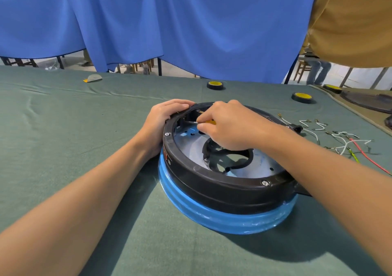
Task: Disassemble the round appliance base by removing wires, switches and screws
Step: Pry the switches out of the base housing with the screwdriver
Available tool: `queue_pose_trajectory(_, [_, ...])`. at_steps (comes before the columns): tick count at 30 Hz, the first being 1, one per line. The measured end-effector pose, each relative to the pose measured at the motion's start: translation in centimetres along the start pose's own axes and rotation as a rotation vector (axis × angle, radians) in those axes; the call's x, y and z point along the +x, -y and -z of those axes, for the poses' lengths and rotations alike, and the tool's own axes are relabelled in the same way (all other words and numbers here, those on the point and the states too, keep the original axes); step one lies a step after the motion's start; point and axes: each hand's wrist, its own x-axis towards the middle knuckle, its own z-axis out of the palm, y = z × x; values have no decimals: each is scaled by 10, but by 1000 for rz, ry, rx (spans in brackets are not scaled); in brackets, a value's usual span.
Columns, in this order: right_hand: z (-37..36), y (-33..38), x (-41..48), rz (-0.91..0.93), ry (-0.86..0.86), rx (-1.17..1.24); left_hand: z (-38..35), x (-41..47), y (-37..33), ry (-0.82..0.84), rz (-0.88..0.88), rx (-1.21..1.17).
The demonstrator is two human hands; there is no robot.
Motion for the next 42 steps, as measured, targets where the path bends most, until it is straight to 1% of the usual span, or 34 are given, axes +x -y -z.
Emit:
queue_pose_trajectory(2, [2, -3, -7, -2, 5, -30, 1, 0, 1, 15, -3, -1])
queue_pose_trajectory(6, [14, -10, -29, 5, -41, -31, 2, 0, 1, 18, -3, 0])
queue_pose_trajectory(9, [20, -25, -54, -28, -148, -109, 0, -1, 0, 14, 1, 14])
queue_pose_trajectory(11, [20, -37, -71, -120, -254, -211, -1, -2, -2, 5, 6, 18])
queue_pose_trajectory(13, [18, -47, -84, -256, -342, -287, -2, -3, -3, -4, 15, 12])
queue_pose_trajectory(15, [13, -53, -92, -351, -450, -294, -3, -5, -4, -5, 41, -4])
queue_pose_trajectory(17, [8, -55, -94, -402, -527, -226, -4, -6, -6, -16, 76, -28])
queue_pose_trajectory(20, [4, -57, -86, -499, -463, 1, -4, -8, -7, -34, 107, -59])
queue_pose_trajectory(22, [4, -60, -79, -525, -470, 118, -3, -8, -7, -64, 103, -61])
queue_pose_trajectory(25, [9, -58, -69, -488, -508, 137, 0, -9, -8, -120, 104, -79])
queue_pose_trajectory(29, [21, -60, -45, -458, -493, 179, 4, -8, -10, -189, 95, -123])
queue_pose_trajectory(33, [25, -73, -8, -442, -469, 269, 9, -3, -7, -290, 47, -120])
queue_pose_trajectory(37, [20, -88, 25, -425, -461, 369, 13, 5, 1, -387, -17, -12])
queue_pose_trajectory(40, [13, -98, 45, -430, -468, 344, 16, 8, 6, -455, -75, 127])
queue_pose_trajectory(42, [9, -104, 57, -423, -487, 317, 17, 9, 8, -468, -101, 187])
